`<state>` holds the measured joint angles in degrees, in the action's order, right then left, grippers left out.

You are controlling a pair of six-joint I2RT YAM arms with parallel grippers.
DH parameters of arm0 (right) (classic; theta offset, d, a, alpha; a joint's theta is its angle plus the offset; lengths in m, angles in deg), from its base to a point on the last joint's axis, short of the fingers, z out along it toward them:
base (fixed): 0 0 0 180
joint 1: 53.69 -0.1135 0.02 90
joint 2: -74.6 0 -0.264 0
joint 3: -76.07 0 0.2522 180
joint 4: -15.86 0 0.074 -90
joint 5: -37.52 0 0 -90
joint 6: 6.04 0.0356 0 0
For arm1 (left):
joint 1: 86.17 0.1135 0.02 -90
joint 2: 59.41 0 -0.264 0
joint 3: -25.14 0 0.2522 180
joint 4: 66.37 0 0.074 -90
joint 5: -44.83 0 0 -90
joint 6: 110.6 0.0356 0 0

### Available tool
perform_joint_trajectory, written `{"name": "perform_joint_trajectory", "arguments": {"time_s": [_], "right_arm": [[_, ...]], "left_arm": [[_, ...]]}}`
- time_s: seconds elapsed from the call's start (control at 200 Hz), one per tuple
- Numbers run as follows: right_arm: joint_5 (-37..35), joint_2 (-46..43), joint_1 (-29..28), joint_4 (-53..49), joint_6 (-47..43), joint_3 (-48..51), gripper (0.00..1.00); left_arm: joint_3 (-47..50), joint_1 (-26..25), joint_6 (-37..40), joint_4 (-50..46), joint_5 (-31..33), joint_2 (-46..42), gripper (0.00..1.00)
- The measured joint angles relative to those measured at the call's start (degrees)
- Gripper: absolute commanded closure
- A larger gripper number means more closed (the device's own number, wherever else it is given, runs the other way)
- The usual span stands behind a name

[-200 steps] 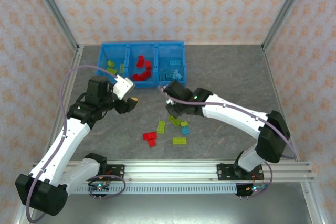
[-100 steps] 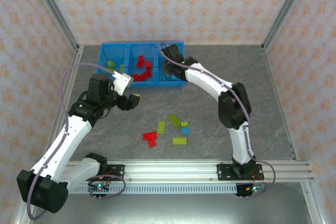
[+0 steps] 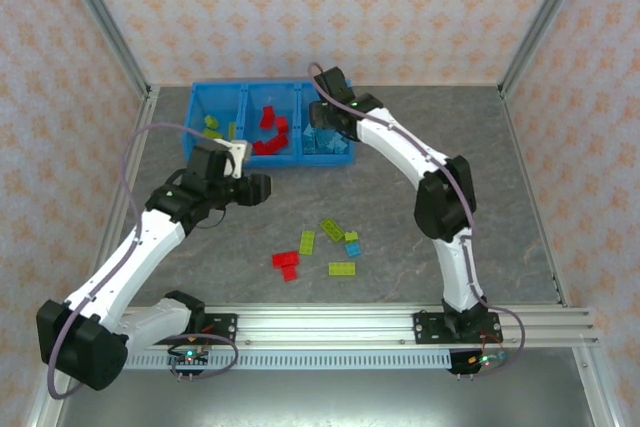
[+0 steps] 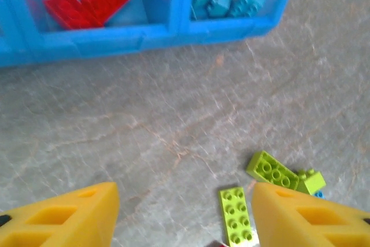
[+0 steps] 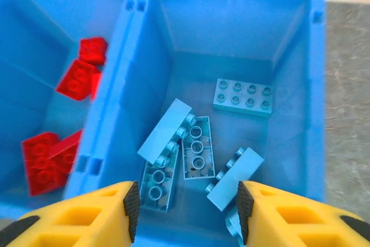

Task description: Sort the legos into containers by color

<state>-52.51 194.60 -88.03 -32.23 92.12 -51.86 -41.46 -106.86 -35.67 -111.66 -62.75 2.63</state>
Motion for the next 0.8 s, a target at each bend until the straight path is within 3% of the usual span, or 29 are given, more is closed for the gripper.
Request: {"name": "perform_joint_trajectory", "arguments": {"time_s": [0.195, 0.29, 0.41, 0.621, 0.801], "right_arm": [[-0.1, -20.6, 0.0, -0.3, 1.4, 11.2, 0.31], [-0.5, -31.1, 0.1, -0.5, 2.5, 18.0, 0.18], [-1.4, -39.9, 0.2, -2.3, 3.7, 25.3, 0.09], [-3.6, -44.0, 0.4, -7.6, 5.2, 32.7, 0.06], [-4.1, -44.0, 0.4, -9.9, 5.3, 33.3, 0.06]], "left_arm": [[-3.1, -14.1, -6.1, -4.2, 6.0, 7.1, 0.43], [-4.7, -19.2, -7.7, -5.6, 7.1, 12.7, 0.42], [-7.8, -24.4, -9.1, -8.2, 8.7, 21.8, 0.37], [-9.1, -27.6, -9.6, -9.4, 11.9, 33.7, 0.35], [-9.0, -27.6, -10.5, -8.9, 11.6, 39.0, 0.48]]}}
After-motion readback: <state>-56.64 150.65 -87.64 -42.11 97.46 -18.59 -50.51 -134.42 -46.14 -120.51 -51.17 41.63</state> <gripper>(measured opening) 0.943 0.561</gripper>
